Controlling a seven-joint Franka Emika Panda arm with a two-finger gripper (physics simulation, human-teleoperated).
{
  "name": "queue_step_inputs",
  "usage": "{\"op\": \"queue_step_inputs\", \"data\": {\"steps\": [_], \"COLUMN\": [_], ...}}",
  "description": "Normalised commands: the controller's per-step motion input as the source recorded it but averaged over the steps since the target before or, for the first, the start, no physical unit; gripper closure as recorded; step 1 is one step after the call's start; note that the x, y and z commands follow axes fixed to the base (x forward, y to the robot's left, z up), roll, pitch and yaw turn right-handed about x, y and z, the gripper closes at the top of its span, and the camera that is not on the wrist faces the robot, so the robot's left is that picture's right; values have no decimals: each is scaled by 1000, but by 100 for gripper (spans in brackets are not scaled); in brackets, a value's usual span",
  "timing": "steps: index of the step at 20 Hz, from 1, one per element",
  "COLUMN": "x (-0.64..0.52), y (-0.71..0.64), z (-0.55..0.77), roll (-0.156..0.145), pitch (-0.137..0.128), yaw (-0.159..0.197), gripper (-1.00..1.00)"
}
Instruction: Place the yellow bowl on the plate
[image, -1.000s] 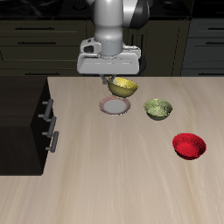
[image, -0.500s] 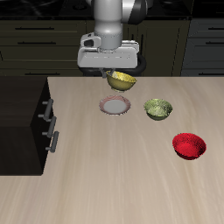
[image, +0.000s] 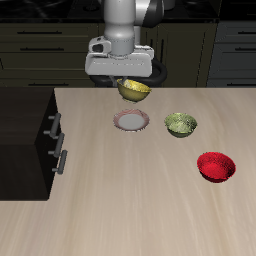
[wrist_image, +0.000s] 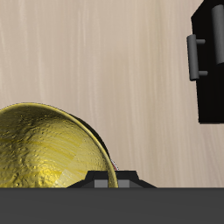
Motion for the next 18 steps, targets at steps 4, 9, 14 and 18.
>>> {"op": "queue_step_inputs", "data": {"steps": [4,9,14,18], "x": [-230,-149,-158,-180], "y": [11,16,27,-1], "z": [-29,-19,-23,-70], "roll": [9,6,18,25], "pitch": [-8,1,3,10], "yaw": [-6,-6,-9,-18], "gripper": [100,100,100,100]}}
